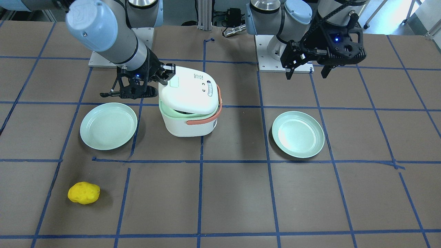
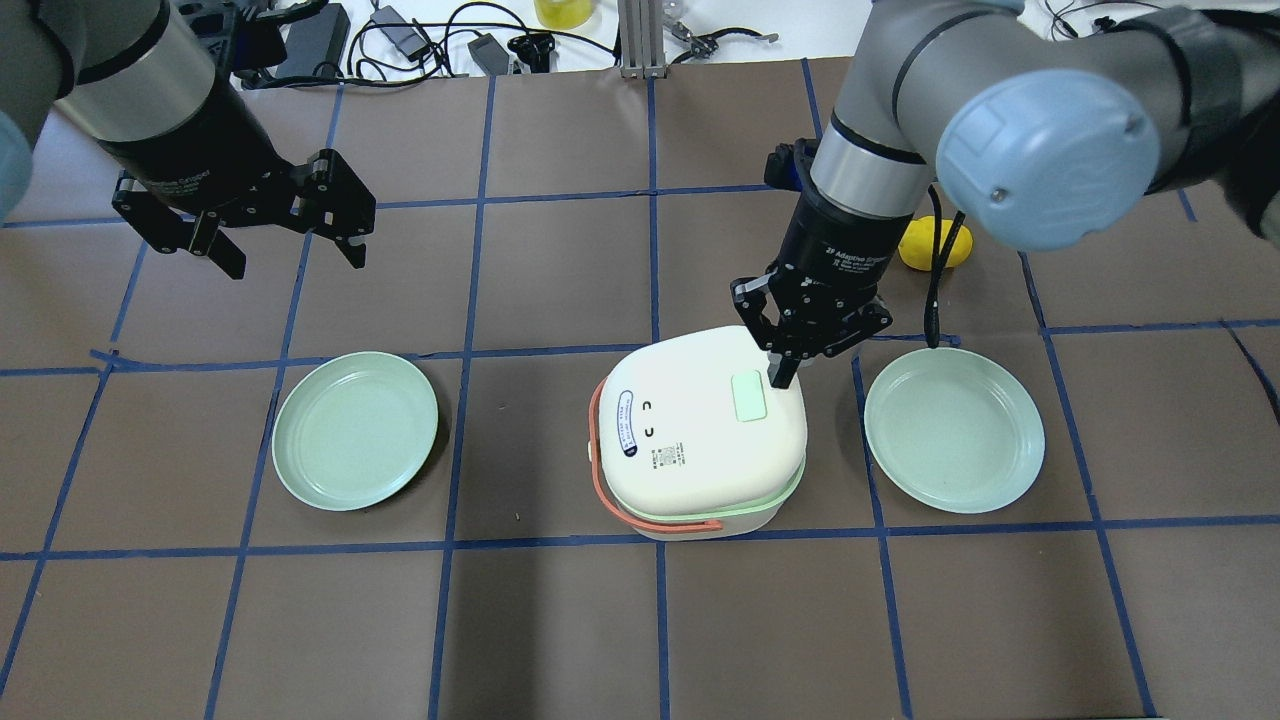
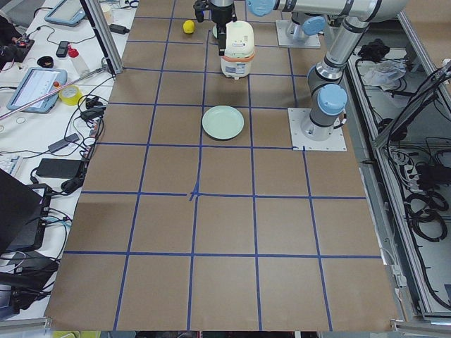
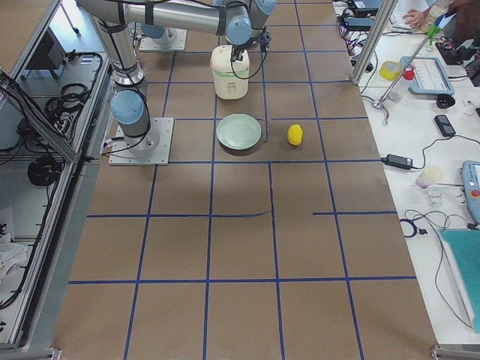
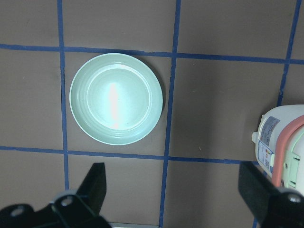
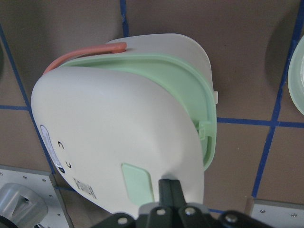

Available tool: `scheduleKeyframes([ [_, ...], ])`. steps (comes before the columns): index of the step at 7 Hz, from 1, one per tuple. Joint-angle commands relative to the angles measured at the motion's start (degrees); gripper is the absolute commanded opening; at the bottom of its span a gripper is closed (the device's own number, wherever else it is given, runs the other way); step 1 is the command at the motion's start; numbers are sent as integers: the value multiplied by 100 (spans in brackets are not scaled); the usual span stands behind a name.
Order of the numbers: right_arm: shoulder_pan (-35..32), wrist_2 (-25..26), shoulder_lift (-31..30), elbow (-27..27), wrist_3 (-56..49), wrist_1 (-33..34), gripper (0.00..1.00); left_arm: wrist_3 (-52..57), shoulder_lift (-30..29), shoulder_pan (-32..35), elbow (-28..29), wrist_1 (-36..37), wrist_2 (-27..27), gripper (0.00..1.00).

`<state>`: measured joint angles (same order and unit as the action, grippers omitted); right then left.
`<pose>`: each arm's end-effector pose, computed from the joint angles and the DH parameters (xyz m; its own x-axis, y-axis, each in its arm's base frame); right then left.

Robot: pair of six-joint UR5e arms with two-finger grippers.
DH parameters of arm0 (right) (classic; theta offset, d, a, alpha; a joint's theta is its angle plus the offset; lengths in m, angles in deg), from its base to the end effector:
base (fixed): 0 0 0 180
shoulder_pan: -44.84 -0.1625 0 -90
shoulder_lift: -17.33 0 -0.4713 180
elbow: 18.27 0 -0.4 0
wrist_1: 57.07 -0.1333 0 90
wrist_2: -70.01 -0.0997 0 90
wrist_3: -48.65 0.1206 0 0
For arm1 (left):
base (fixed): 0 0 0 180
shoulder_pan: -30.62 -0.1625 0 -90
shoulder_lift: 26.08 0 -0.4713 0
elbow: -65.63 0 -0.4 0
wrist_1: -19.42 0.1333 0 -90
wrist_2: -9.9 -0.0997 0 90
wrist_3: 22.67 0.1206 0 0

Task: Press rice cooker button
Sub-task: 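Lift the right gripper away as the cooker lid springs open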

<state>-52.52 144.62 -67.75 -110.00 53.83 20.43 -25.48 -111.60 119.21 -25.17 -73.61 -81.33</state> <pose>0.2272 -0.4685 0.4432 -0.9743 0.0476 -0.2201 -0.0332 0.9364 0.3493 -0.1193 -0.4665 0.5386 -0.9971 -0.0738 -0.0209 -0.0736 0.9972 -0.0124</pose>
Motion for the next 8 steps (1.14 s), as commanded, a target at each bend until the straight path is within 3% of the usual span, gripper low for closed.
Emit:
scheduleKeyframes([
  [1, 86, 323, -8, 776, 9, -411, 0, 0, 0, 0, 0, 4, 0, 100],
  [3, 165, 527, -8, 1358, 9, -543, 0, 0, 0, 0, 0, -5, 0, 100],
  [5, 227, 1359, -201, 1430, 18, -421, 0, 0, 0, 0, 0, 4, 0, 100],
  [6, 357, 1380, -210, 1430, 18, -142, 18, 0, 0, 0, 0, -5, 0, 100],
  [8, 622, 1572, -210, 1395, -60, 239, 100, 0, 0, 0, 0, 4, 0, 100],
])
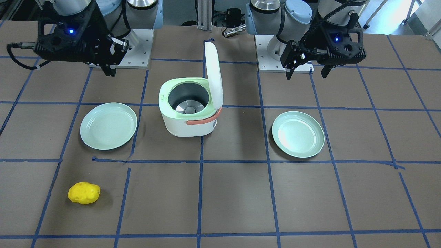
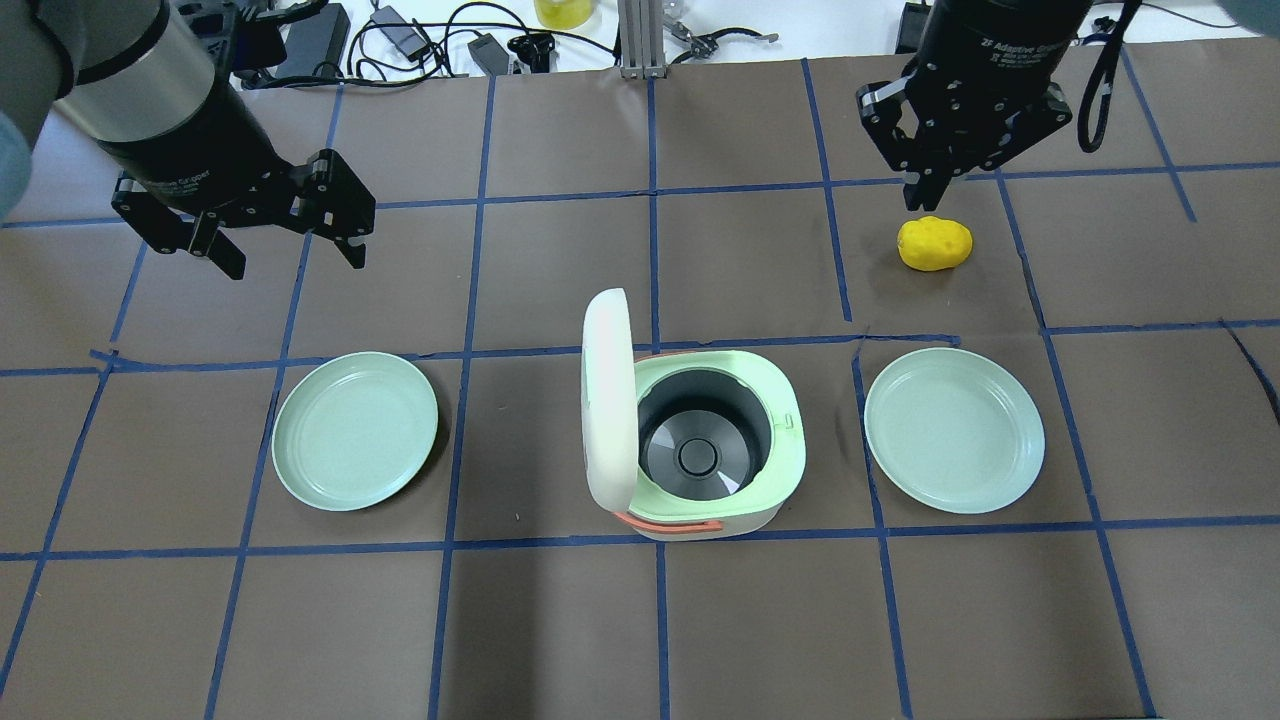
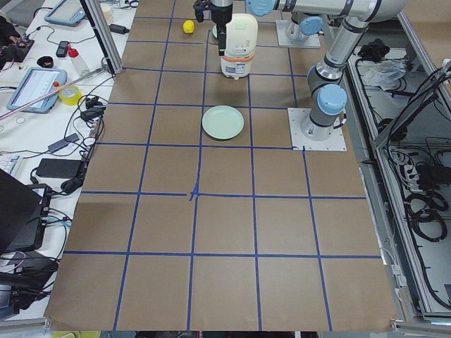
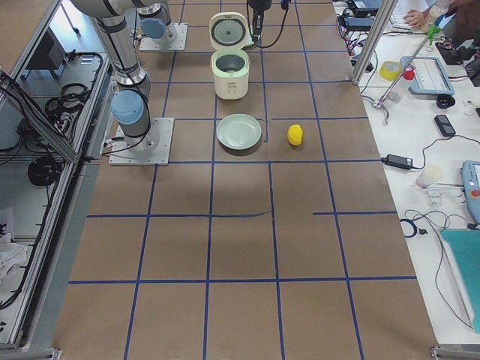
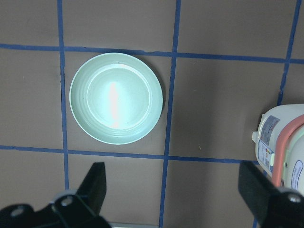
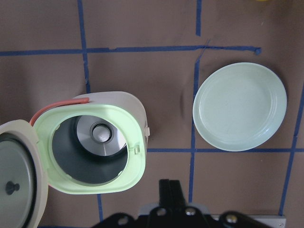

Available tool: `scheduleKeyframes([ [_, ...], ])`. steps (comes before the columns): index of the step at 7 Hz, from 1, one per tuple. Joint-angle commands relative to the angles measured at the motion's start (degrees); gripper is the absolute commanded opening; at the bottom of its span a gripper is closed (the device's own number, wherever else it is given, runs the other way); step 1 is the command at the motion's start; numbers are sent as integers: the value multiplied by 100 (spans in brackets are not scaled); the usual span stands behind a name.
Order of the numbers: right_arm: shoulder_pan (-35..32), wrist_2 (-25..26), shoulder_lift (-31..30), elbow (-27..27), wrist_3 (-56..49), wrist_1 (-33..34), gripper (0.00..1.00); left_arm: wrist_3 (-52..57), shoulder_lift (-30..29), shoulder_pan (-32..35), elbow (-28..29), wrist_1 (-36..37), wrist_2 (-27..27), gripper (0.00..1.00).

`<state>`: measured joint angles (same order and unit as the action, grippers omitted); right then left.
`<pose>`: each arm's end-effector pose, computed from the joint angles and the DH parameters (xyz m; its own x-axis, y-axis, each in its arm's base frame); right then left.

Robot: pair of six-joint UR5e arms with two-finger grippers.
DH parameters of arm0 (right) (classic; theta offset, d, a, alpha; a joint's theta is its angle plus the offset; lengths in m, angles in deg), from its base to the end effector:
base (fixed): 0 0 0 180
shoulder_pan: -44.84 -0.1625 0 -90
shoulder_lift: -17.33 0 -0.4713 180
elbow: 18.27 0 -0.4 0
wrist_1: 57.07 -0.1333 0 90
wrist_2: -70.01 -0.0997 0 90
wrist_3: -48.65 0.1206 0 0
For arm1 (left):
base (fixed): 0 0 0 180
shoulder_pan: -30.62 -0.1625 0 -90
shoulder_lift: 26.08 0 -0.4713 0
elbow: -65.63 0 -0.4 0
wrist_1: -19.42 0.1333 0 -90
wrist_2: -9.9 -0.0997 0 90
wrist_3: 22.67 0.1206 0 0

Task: Press rice cooker button

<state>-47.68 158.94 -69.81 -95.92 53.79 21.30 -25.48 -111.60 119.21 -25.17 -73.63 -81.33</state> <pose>0.1580 -0.5067 0.5749 -0.9988 0.0464 -0.0152 0.0457 0.9982 0.0389 -0.1193 -0.4665 0.5386 -0.9971 -0.0738 -0.0209 -0.0736 0.9972 -0.0120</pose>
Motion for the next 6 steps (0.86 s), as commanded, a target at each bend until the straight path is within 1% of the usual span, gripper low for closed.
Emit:
scheduleKeyframes([
  [1, 172, 455, -5, -74, -84, 170, 100, 0, 0, 0, 0, -3, 0, 100],
  [3, 199, 476, 22, -110, 12, 179, 100, 0, 0, 0, 0, -3, 0, 100],
  [4, 217, 398, 48, -162, -83, 274, 100, 0, 0, 0, 0, -3, 0, 100],
  [6, 269, 362, 31, -469, -137, 669, 100, 0, 0, 0, 0, -3, 0, 100],
])
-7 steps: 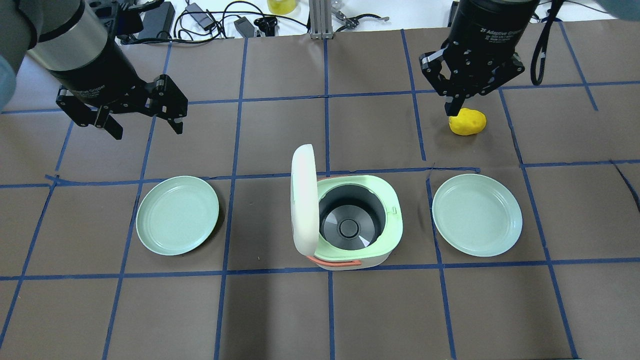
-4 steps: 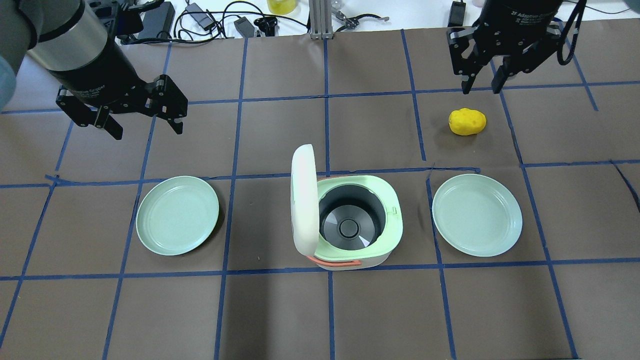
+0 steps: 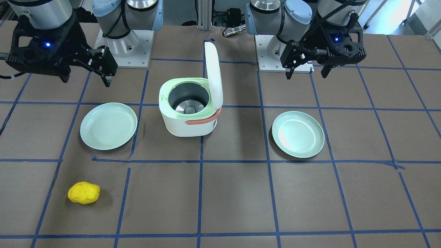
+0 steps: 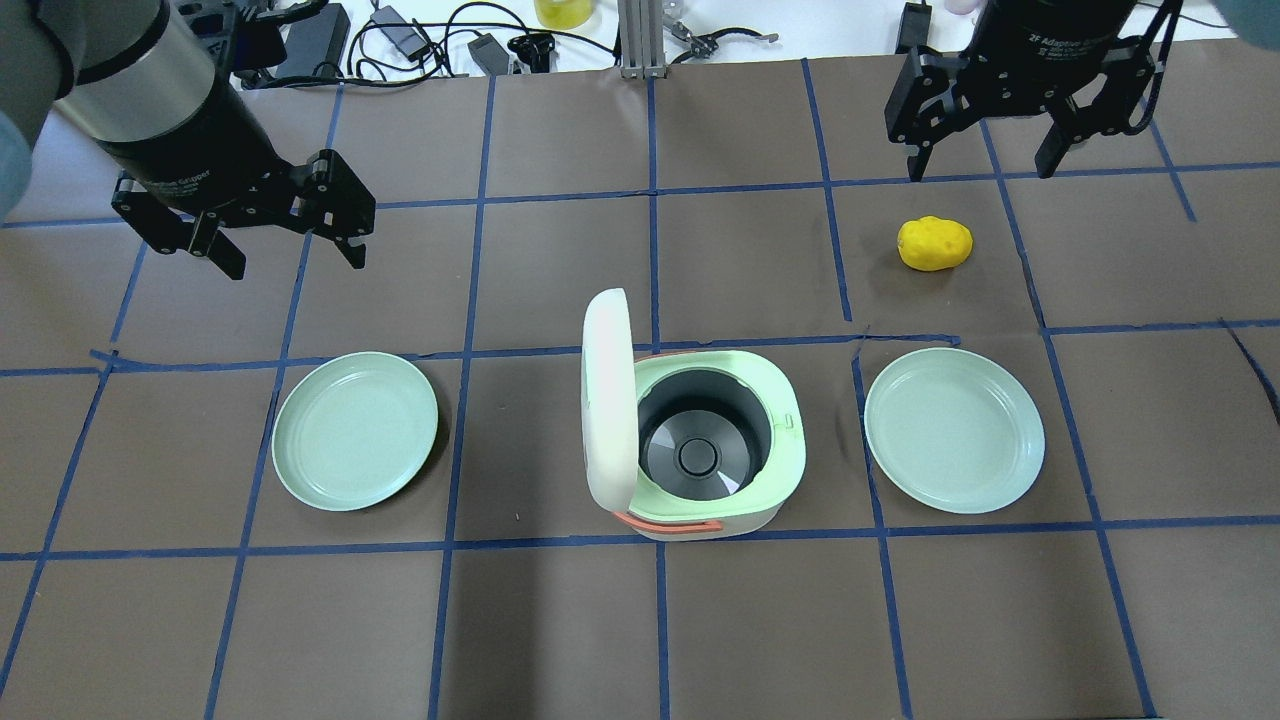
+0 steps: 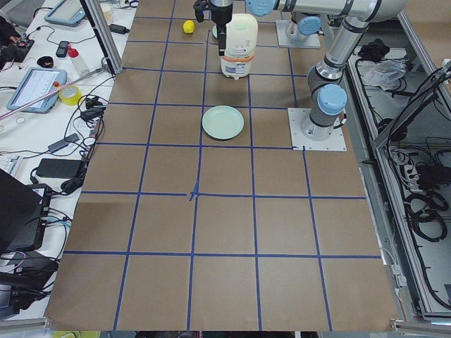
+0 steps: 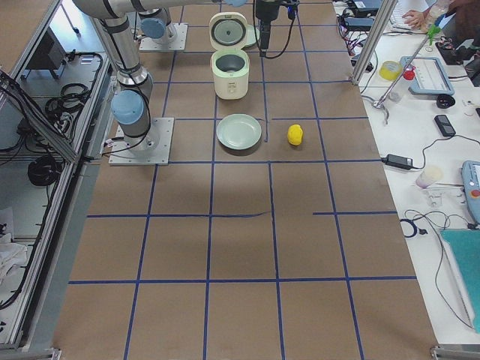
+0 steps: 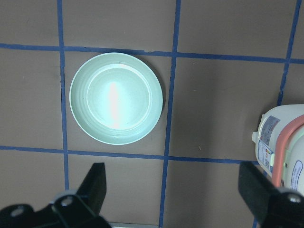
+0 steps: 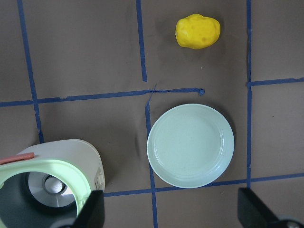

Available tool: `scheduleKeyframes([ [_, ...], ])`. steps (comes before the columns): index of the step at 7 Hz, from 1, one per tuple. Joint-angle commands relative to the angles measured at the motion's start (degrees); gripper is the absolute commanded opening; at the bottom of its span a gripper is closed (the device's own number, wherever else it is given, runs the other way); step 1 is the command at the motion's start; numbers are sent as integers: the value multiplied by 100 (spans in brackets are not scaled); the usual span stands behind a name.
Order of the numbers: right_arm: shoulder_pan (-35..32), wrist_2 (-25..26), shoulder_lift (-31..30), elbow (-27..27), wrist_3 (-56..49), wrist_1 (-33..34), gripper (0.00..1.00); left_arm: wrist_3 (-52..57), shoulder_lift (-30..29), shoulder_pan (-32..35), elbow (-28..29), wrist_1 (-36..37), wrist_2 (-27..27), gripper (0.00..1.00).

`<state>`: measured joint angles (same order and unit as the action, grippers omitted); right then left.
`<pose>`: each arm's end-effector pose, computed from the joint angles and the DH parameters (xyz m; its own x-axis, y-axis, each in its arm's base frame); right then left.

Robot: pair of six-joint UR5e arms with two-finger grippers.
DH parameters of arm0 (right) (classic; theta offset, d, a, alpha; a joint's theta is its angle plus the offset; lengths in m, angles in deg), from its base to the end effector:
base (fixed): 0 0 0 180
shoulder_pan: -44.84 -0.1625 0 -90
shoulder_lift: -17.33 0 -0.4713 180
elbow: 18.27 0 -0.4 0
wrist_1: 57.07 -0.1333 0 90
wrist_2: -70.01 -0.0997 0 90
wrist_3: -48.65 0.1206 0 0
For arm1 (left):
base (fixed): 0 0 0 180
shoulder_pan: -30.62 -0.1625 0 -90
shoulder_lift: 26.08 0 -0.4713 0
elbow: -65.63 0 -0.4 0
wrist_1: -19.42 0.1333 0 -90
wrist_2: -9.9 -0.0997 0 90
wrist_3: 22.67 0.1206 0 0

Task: Press rice cooker button

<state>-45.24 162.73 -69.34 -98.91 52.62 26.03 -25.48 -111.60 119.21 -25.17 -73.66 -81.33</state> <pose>0.1283 -0.5228 0.5531 -0.9966 0.0671 0.0484 0.0678 0.9976 0.0119 -0.1193 -0.4664 0.5385 -0.9971 -0.0738 -0.0209 -0.0736 0.9972 -0.0115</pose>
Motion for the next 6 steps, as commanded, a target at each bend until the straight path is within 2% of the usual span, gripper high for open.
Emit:
scheduleKeyframes([
  [1, 26, -17, -42, -197, -19, 197, 100, 0, 0, 0, 0, 0, 0, 100],
  [6, 26, -17, -51, -277, -90, 188, 100, 0, 0, 0, 0, 0, 0, 100],
])
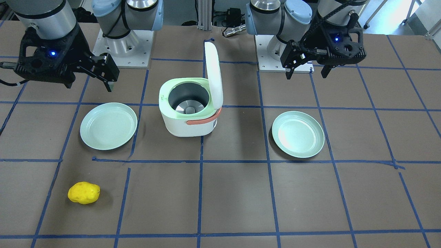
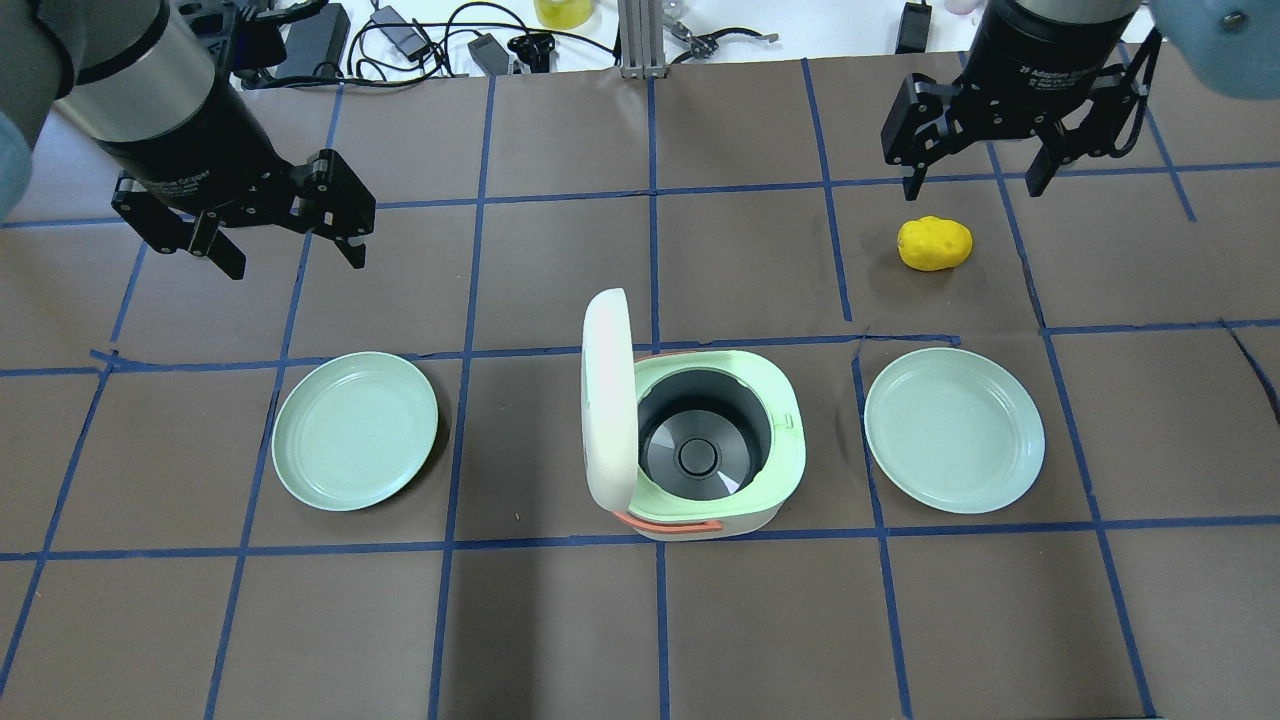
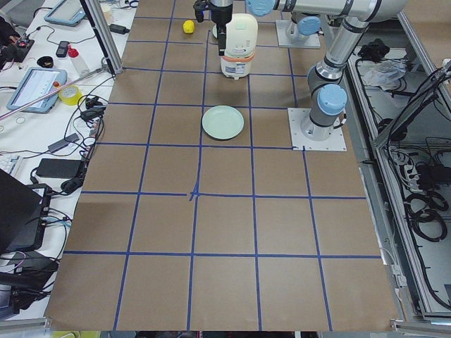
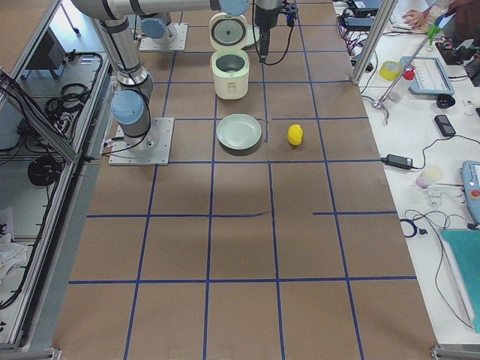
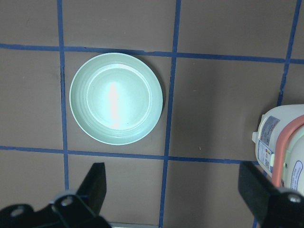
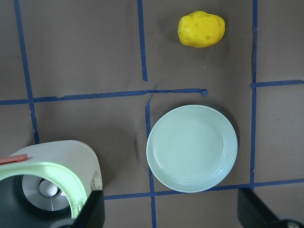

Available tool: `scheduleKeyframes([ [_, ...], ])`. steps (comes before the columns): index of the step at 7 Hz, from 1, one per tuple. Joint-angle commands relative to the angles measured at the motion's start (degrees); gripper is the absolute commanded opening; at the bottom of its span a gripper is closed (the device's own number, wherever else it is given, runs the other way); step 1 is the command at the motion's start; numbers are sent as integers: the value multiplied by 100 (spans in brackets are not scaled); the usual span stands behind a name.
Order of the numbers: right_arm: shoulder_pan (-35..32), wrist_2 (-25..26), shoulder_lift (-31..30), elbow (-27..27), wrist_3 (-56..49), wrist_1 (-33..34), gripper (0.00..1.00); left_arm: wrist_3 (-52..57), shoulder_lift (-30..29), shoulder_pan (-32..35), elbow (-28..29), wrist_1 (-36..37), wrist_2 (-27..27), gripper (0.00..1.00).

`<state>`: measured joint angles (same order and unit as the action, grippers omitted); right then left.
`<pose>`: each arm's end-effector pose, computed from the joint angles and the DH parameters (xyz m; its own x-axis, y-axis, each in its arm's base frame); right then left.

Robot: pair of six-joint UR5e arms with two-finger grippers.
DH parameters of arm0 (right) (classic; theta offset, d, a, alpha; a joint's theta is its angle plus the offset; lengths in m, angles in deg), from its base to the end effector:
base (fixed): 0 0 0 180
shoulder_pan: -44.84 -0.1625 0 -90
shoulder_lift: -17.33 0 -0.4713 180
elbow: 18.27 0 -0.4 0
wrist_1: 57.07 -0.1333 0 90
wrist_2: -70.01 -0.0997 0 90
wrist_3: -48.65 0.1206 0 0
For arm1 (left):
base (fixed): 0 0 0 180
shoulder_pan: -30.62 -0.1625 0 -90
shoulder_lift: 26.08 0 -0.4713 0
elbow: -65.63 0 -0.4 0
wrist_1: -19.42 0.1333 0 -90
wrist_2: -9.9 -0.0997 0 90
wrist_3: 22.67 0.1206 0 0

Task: Press rice cooker button

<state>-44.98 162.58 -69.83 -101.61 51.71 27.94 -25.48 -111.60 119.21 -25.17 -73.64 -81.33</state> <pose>0.1263 -0.5201 0.5374 -0.9974 0.0556 0.0459 0.0565 0.9982 0.0180 -0.1193 -0.4664 0.5385 -0.9971 -0.0738 -0.0209 -0.0736 0.9972 -0.0119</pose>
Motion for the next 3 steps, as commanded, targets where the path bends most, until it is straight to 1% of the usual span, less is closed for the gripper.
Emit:
scheduleKeyframes([
  [1, 0, -37, -3, 11, 1, -2, 100, 0, 0, 0, 0, 7, 0, 100],
  [2, -9, -281, -12, 11, 1, -11, 100, 0, 0, 0, 0, -2, 0, 100],
  [3, 0, -292, -3, 3, -17, -20, 100, 0, 0, 0, 0, -2, 0, 100],
])
